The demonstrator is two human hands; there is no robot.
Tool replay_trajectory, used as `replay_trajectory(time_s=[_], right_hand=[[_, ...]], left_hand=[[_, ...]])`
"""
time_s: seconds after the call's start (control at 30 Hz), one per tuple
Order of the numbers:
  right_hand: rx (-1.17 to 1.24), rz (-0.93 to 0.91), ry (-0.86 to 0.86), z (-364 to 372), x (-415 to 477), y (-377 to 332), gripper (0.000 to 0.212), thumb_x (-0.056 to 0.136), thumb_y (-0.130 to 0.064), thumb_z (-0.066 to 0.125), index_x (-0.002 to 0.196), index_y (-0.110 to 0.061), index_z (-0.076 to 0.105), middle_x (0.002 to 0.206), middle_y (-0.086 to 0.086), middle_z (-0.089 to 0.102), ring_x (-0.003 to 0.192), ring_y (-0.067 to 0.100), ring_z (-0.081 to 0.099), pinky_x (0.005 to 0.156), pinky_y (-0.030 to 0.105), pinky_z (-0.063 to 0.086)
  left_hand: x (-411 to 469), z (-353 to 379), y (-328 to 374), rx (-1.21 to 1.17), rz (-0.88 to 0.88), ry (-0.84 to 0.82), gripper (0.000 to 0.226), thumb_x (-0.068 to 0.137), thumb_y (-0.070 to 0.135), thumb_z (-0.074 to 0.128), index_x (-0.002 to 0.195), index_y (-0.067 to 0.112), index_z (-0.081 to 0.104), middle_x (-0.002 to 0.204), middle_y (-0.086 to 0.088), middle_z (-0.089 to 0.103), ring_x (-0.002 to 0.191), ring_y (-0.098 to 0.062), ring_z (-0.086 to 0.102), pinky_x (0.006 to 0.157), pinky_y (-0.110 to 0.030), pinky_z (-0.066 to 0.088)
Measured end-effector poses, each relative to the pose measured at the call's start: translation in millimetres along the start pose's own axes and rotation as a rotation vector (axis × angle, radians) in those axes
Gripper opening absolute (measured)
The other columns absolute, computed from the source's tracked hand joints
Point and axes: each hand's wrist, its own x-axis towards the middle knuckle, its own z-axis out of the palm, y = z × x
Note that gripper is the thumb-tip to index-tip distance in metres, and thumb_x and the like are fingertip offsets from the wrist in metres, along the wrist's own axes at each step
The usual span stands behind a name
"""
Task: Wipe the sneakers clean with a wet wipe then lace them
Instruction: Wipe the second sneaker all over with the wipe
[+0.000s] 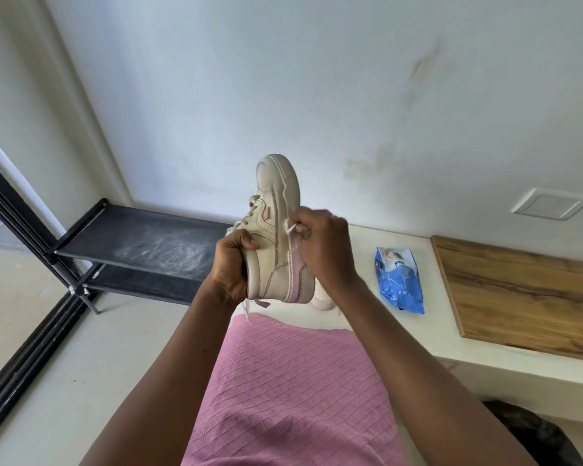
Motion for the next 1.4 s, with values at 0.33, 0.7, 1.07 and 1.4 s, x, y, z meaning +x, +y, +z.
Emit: replay_trajectory(time_s=[0.33, 0.7, 1.07, 1.4], right_hand=[[0.028, -0.339, -0.128, -7.6, -23.5, 0.7, 0.022, 0.067, 0.008, 0.043, 0.068, -0.004, 0.061, 0.070, 0.002, 0.062, 0.069, 0.024, 0.057, 0.057, 0.028, 0.045], [-0.104, -0.491, -0.091, -0.9, -33.3, -14.9, 0.010, 0.079, 0.004, 0.059, 0.080, -0.004, 0.064, 0.087, 0.008, 0.065, 0.080, 0.027, 0.060, 0.069, 0.032, 0.051], [-0.004, -0.623, -0.212, -6.3, -49.6, -15.0, 0.021, 0.082, 0.012, 0.049, 0.080, 0.002, 0.067, 0.088, 0.010, 0.067, 0.086, 0.026, 0.062, 0.077, 0.031, 0.050], [-0.063, 0.017, -0.032, -1.6, -3.2, -17.6, 0.019, 0.076, -0.002, 0.056, 0.082, -0.008, 0.073, 0.077, 0.011, 0.072, 0.070, 0.030, 0.067, 0.063, 0.028, 0.049]], left_hand=[[4.5, -11.2, -0.2, -0.093, -0.009, -0.057, 0.047, 0.060, 0.010, 0.033, 0.087, 0.004, 0.072, 0.090, -0.017, 0.066, 0.080, -0.031, 0.063, 0.079, -0.037, 0.052], [2.8, 2.5, -3.2, -0.101, -0.071, -0.336, 0.067, 0.086, 0.060, 0.037, 0.110, 0.004, 0.066, 0.106, -0.016, 0.065, 0.101, -0.026, 0.063, 0.093, -0.037, 0.049], [10.4, -3.5, -5.3, -0.113, -0.090, -0.171, 0.084, 0.092, 0.066, 0.016, 0.092, 0.006, 0.075, 0.096, -0.018, 0.069, 0.088, -0.029, 0.069, 0.079, -0.038, 0.056], [0.8, -2.4, -9.0, -0.022, -0.091, -0.181, 0.036, 0.088, 0.026, 0.045, 0.115, 0.007, 0.059, 0.103, -0.015, 0.069, 0.092, -0.028, 0.067, 0.080, -0.041, 0.056]])
